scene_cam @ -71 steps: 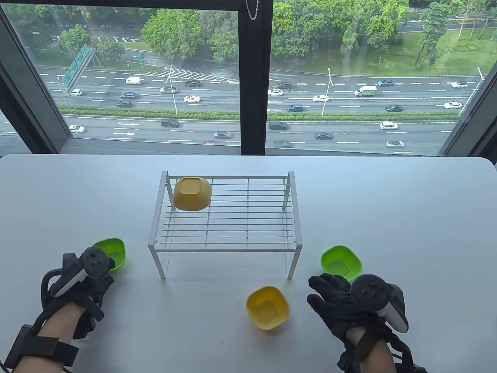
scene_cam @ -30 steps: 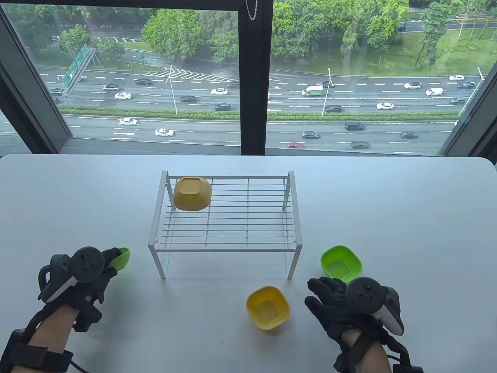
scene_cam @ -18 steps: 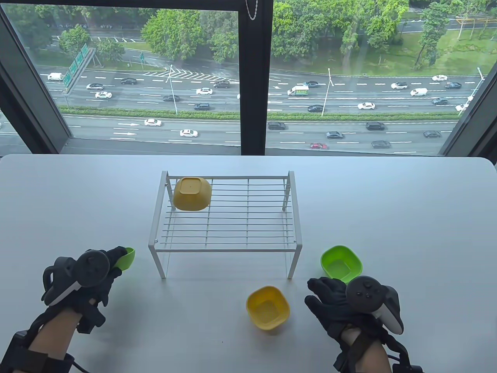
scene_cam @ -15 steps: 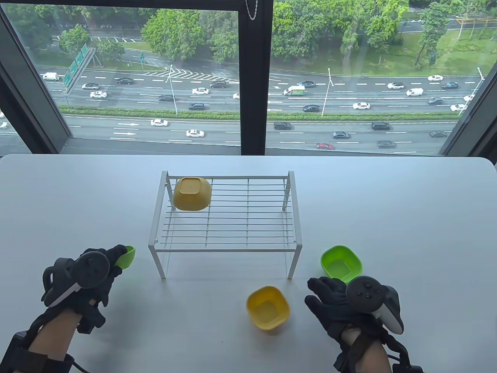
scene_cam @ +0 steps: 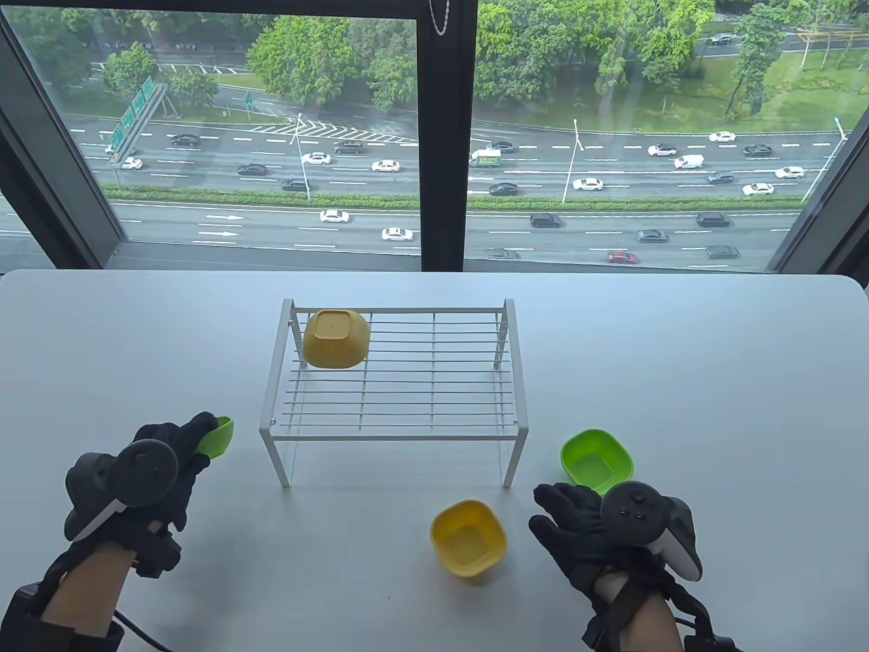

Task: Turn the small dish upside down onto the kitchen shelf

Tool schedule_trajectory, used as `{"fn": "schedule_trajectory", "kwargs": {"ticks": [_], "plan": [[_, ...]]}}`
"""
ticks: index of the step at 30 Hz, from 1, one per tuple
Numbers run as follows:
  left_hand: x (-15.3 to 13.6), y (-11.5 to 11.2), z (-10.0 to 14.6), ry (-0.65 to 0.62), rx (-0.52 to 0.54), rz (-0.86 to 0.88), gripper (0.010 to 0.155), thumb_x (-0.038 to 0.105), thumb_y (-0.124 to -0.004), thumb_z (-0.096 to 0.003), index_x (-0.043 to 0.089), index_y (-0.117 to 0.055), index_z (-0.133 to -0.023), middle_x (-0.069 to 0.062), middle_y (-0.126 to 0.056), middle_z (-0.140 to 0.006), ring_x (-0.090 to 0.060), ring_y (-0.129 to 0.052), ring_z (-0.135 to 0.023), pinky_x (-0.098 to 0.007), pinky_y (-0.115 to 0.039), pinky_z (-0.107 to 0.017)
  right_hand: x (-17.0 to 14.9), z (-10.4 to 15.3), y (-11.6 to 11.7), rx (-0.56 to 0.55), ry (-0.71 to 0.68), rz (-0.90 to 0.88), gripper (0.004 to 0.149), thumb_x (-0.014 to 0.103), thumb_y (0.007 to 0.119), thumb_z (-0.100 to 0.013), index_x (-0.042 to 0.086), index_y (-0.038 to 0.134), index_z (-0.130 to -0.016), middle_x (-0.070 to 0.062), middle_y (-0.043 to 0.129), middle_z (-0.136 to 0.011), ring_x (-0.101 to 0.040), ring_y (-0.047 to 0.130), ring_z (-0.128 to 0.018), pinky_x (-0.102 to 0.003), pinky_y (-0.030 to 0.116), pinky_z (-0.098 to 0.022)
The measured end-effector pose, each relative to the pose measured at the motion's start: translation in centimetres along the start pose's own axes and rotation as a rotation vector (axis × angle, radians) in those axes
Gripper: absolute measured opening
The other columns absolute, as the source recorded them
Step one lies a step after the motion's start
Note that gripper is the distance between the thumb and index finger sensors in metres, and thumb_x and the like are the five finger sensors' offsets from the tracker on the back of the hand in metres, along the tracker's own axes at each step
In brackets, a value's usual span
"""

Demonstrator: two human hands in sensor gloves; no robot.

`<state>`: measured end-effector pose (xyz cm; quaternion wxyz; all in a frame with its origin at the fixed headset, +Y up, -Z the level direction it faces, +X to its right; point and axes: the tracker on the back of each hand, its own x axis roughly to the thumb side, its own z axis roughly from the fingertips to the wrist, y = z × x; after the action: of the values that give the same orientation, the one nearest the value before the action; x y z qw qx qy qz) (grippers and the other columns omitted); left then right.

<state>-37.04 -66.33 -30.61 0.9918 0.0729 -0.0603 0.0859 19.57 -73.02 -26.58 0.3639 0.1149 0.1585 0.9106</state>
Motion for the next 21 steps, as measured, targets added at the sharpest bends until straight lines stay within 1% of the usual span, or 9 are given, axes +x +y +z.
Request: {"fn": "schedule_trajectory", "kwargs": {"ticks": [3,9,11,14,19,21], "plan": [[0.3,0.4,0.3,-0.011,0.021,0.0,0.062,0.036,-0.07,-0.0458,0.032,-0.055,-0.106,0.002,-0.083,-0.085,-0.03,-0.075,-0.093,-0.059,-0.068,-0.075,0.3,0.0,-0.2,-0.009,-0.016,-0.001,0.075,0.064,0.061,-0.053,0.017,0.047,-0.11,-0.02,0.04,-0.116,-0.047,0.027,-0.105,-0.072,0.021,-0.069],[1.1,1.7,0.8,-0.049,0.113,0.017,0.064,0.039,-0.063,-0.0479,0.029,-0.045,-0.108,0.001,-0.077,-0.087,-0.031,-0.073,-0.092,-0.059,-0.067,-0.075,0.8,0.3,-0.3,-0.027,-0.045,0.005,0.075,0.064,0.061,-0.053,0.017,0.047,-0.11,-0.02,0.04,-0.116,-0.047,0.027,-0.105,-0.072,0.021,-0.07],[1.2,2.0,0.9,-0.066,0.147,0.032,0.064,0.04,-0.063,-0.0479,0.028,-0.044,-0.108,0.001,-0.077,-0.086,-0.031,-0.073,-0.09,-0.058,-0.068,-0.074,0.9,0.3,-0.3,-0.027,-0.05,0.005,0.075,0.064,0.061,-0.053,0.017,0.047,-0.11,-0.02,0.04,-0.116,-0.047,0.027,-0.105,-0.072,0.021,-0.07],[1.3,2.4,1.1,-0.079,0.162,0.051,0.064,0.044,-0.063,-0.0475,0.028,-0.046,-0.107,0.002,-0.078,-0.083,-0.031,-0.075,-0.088,-0.058,-0.071,-0.072,1.2,0.3,-0.3,-0.024,-0.063,0.008,0.075,0.064,0.061,-0.053,0.017,0.047,-0.11,-0.02,0.04,-0.116,-0.047,0.027,-0.105,-0.072,0.021,-0.069],[1.5,2.8,1.4,-0.111,0.205,0.064,0.065,0.046,-0.064,-0.0469,0.027,-0.048,-0.106,0.002,-0.077,-0.081,-0.029,-0.076,-0.085,-0.057,-0.073,-0.071,1.7,0.6,-0.3,-0.038,-0.087,0.002,0.075,0.063,0.061,-0.053,0.017,0.047,-0.11,-0.02,0.039,-0.116,-0.047,0.027,-0.105,-0.072,0.021,-0.069],[1.8,3.2,1.8,-0.157,0.259,0.078,0.065,0.047,-0.065,-0.0468,0.027,-0.048,-0.106,0.002,-0.077,-0.081,-0.029,-0.076,-0.084,-0.058,-0.072,-0.071,1.8,0.7,-0.3,-0.04,-0.093,0.006,0.075,0.064,0.061,-0.053,0.017,0.047,-0.11,-0.02,0.039,-0.116,-0.047,0.026,-0.105,-0.072,0.021,-0.07]]}}
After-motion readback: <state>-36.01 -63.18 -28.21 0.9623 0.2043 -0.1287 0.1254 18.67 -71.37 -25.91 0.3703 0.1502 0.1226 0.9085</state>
